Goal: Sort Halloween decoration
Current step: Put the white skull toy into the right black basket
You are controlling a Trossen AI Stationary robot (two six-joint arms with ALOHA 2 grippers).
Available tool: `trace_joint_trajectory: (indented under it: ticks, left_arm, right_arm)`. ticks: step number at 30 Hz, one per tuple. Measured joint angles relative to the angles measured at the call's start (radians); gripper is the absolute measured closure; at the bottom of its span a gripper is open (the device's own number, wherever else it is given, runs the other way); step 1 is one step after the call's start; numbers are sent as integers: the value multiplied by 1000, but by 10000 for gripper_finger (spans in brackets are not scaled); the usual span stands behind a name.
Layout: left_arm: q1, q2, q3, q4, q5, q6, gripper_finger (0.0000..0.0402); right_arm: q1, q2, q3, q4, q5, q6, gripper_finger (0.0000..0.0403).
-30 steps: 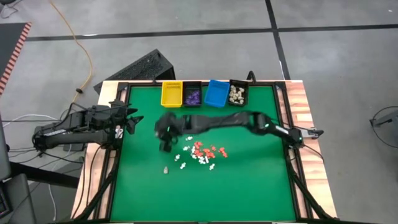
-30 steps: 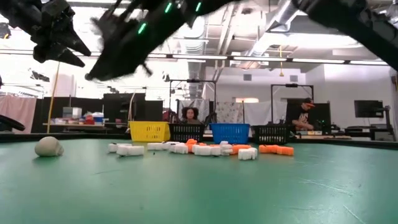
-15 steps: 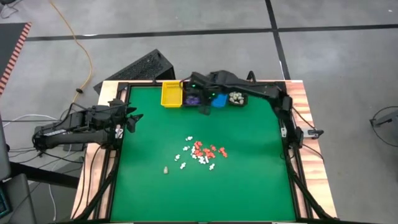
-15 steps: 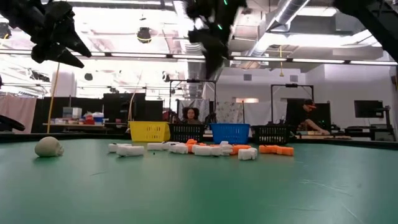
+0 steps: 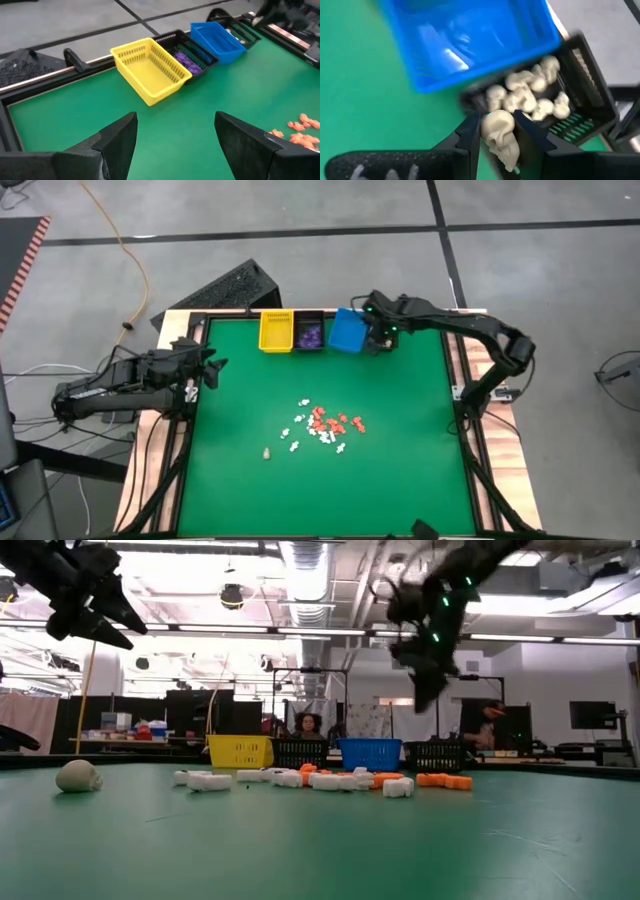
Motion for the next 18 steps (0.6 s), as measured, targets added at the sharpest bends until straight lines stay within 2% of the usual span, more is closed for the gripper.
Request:
trace_joint_trajectory:
  ticks: [6, 16, 18]
  left_arm:
    - [0, 0, 0, 0, -15, -12, 145]
    - [0, 0, 0, 0, -18, -13, 145]
    - [0, 0, 0, 0, -19, -13, 145]
  right_arm:
    - [-70, 6, -141, 213, -11, 70, 268]
    - [-124, 16, -142, 201, -19, 87, 180]
    - [-129, 16, -128, 183, -98, 89, 164]
